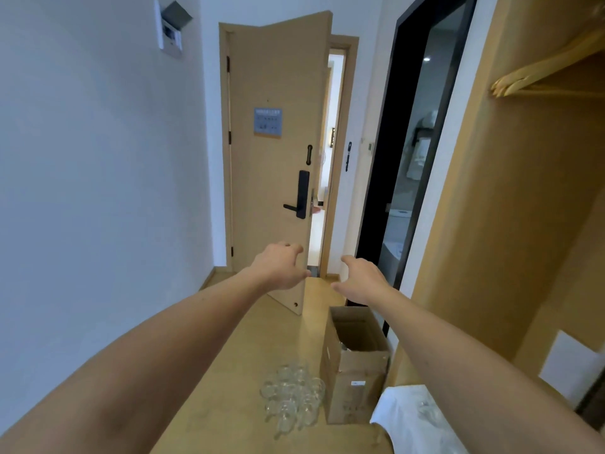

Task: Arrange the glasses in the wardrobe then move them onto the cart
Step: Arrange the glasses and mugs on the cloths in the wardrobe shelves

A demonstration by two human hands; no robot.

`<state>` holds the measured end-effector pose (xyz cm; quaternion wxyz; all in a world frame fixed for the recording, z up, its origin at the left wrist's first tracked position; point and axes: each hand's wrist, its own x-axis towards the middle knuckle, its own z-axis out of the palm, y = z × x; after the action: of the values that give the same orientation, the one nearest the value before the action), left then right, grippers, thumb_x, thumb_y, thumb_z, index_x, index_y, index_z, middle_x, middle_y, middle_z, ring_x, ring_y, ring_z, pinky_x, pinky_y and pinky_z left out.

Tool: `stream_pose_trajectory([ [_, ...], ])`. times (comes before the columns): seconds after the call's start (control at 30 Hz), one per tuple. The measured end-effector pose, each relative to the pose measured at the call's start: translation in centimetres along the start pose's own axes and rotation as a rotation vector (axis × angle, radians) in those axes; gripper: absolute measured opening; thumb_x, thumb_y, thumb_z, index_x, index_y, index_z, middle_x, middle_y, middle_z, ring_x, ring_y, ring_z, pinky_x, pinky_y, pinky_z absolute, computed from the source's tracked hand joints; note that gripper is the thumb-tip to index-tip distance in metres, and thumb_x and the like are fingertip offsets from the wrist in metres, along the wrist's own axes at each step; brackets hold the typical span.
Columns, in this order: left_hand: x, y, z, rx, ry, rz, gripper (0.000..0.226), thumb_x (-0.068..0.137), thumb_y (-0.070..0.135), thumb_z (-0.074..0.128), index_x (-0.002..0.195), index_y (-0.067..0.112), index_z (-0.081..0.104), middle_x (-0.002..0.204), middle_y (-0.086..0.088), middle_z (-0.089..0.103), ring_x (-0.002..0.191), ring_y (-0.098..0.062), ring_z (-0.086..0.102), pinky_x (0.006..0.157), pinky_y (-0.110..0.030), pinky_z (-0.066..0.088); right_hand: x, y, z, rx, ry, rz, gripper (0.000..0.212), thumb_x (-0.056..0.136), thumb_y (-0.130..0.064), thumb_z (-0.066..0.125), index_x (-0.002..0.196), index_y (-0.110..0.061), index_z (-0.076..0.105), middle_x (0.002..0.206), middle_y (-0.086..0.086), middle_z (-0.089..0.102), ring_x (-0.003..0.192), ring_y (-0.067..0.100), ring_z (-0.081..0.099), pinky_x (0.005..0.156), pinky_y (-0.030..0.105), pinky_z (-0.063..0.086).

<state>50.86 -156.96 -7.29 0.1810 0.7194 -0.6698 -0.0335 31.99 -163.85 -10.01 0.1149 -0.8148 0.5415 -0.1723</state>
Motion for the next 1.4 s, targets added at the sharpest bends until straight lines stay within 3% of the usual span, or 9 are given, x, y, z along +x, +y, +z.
stream_pose_trajectory([
  [0.2,8.9,1.5,0.9,0.011,0.009,-0.016,0.062,0.097,0.043,0.063,0.150,0.019,0.042,0.152,-0.007,0.046,0.133,-0.026,0.048,0.108,-0.042,0.046,8.8,3.7,-0.9,0.015,-0.002,-0.005,0.073,0.092,-0.035,0.071,0.154,-0.022,0.034,0.143,0.006,0.052,0.126,0.028,0.054,0.089,0.035,0.052],
  [0.47,18.2,2.4,4.7,-0.024,-0.021,-0.020,0.062,0.096,0.043,0.064,0.149,0.020,0.044,0.151,-0.006,0.047,0.134,-0.026,0.048,0.110,-0.044,0.046,16.5,8.0,-0.2,0.053,-0.021,0.017,0.072,0.092,-0.035,0.072,0.152,-0.024,0.036,0.143,0.005,0.053,0.124,0.026,0.055,0.080,0.028,0.047],
  [0.7,27.1,2.7,8.1,-0.012,-0.077,0.089,0.065,0.093,0.050,0.064,0.148,0.022,0.044,0.147,-0.007,0.050,0.130,-0.027,0.051,0.104,-0.043,0.049,21.4,12.2,-0.2,0.039,-0.017,0.102,0.075,0.095,-0.034,0.069,0.157,-0.021,0.030,0.152,0.007,0.045,0.135,0.030,0.048,0.101,0.040,0.049],
  [0.9,35.7,4.5,11.2,-0.028,-0.159,0.282,0.064,0.095,0.047,0.062,0.150,0.020,0.042,0.149,-0.009,0.047,0.129,-0.030,0.052,0.106,-0.046,0.046,25.6,16.8,0.2,0.025,0.032,0.284,0.077,0.093,-0.039,0.068,0.157,-0.018,0.030,0.150,0.009,0.047,0.135,0.032,0.048,0.104,0.042,0.049],
  [1.13,43.7,8.1,15.3,-0.060,-0.263,0.509,0.061,0.095,0.044,0.065,0.147,0.018,0.046,0.145,-0.006,0.050,0.130,-0.027,0.049,0.107,-0.044,0.046,28.2,21.7,0.8,0.053,0.113,0.579,0.072,0.088,-0.043,0.069,0.150,-0.022,0.040,0.145,0.007,0.052,0.127,0.031,0.053,0.094,0.039,0.051],
  [1.27,46.5,9.5,18.9,-0.075,-0.324,0.612,0.060,0.095,0.046,0.064,0.146,0.021,0.047,0.147,-0.007,0.050,0.132,-0.028,0.049,0.107,-0.045,0.047,28.2,23.8,1.9,0.054,0.153,0.719,0.076,0.090,-0.041,0.069,0.155,-0.021,0.035,0.156,0.004,0.044,0.139,0.029,0.045,0.107,0.039,0.045],
  [1.4,47.8,11.2,22.9,-0.105,-0.407,0.692,0.061,0.095,0.048,0.063,0.148,0.023,0.045,0.149,-0.005,0.049,0.132,-0.026,0.050,0.104,-0.039,0.045,26.6,25.2,2.9,0.036,0.153,0.860,0.075,0.089,-0.039,0.068,0.155,-0.022,0.035,0.148,0.008,0.051,0.129,0.030,0.054,0.090,0.031,0.049],
])
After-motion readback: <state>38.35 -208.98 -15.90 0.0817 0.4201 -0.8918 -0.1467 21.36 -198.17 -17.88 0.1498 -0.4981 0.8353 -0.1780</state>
